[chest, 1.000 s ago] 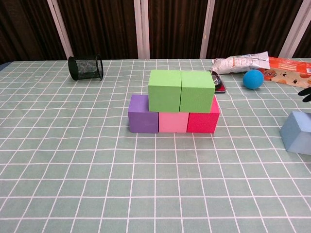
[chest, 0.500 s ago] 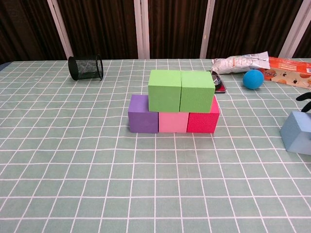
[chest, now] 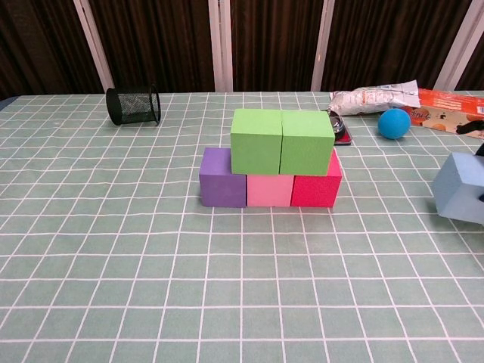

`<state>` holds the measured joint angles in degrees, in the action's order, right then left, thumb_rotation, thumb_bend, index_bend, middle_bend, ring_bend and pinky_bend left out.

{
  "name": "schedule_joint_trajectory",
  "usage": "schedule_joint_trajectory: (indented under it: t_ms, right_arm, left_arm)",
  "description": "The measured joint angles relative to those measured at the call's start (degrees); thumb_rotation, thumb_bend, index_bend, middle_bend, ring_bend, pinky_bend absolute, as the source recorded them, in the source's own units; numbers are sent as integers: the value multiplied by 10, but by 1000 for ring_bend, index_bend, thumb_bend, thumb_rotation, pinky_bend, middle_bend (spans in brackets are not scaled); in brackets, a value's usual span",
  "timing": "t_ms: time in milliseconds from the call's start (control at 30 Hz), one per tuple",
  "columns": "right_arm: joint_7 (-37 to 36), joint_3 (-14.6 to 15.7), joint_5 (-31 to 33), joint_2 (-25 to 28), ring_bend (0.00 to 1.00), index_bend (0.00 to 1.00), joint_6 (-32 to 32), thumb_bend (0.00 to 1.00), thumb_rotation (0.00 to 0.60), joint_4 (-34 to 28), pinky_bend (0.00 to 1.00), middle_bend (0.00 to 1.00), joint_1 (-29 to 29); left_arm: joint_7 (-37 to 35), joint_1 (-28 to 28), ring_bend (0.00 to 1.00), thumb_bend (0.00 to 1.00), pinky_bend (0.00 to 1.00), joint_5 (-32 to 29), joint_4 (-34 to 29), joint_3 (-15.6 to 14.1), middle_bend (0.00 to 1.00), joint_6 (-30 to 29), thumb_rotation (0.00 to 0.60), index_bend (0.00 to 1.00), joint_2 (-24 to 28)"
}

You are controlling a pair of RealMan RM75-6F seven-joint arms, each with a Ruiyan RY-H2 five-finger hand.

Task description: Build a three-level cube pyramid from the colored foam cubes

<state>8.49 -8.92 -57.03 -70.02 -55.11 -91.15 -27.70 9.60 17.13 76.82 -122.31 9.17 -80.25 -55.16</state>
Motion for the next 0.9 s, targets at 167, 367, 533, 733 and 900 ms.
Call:
schedule_joint_trajectory:
  t_ms: [167, 367, 533, 733, 900]
  right_arm:
    - [-3, -24, 3, 53, 345, 28, 19, 262, 600, -32, 0, 472, -18]
    - [-10, -69, 31, 137, 345, 28, 76, 261, 600, -75, 0, 472, -65]
    - [-19, -105, 64, 187, 345, 28, 129, 261, 600, -109, 0, 472, -115]
    - [-21, -118, 105, 207, 345, 28, 173, 261, 600, -133, 0, 472, -160]
    - [-24, -122, 148, 202, 345, 28, 193, 260, 600, -145, 0, 472, -198]
  left_arm:
    - [-5, -1, 0, 125, 0, 0, 0, 1, 1, 2, 600, 0, 5]
    - [-9, -1, 0, 125, 0, -6, 0, 2, 1, 6, 600, 0, 9]
    - [-13, 0, 0, 124, 0, -11, 0, 3, 1, 11, 600, 0, 13]
    - [-13, 0, 0, 125, 0, -14, -1, 4, 1, 14, 600, 0, 18]
    - [-16, 0, 0, 124, 0, -16, -1, 5, 1, 14, 600, 0, 21]
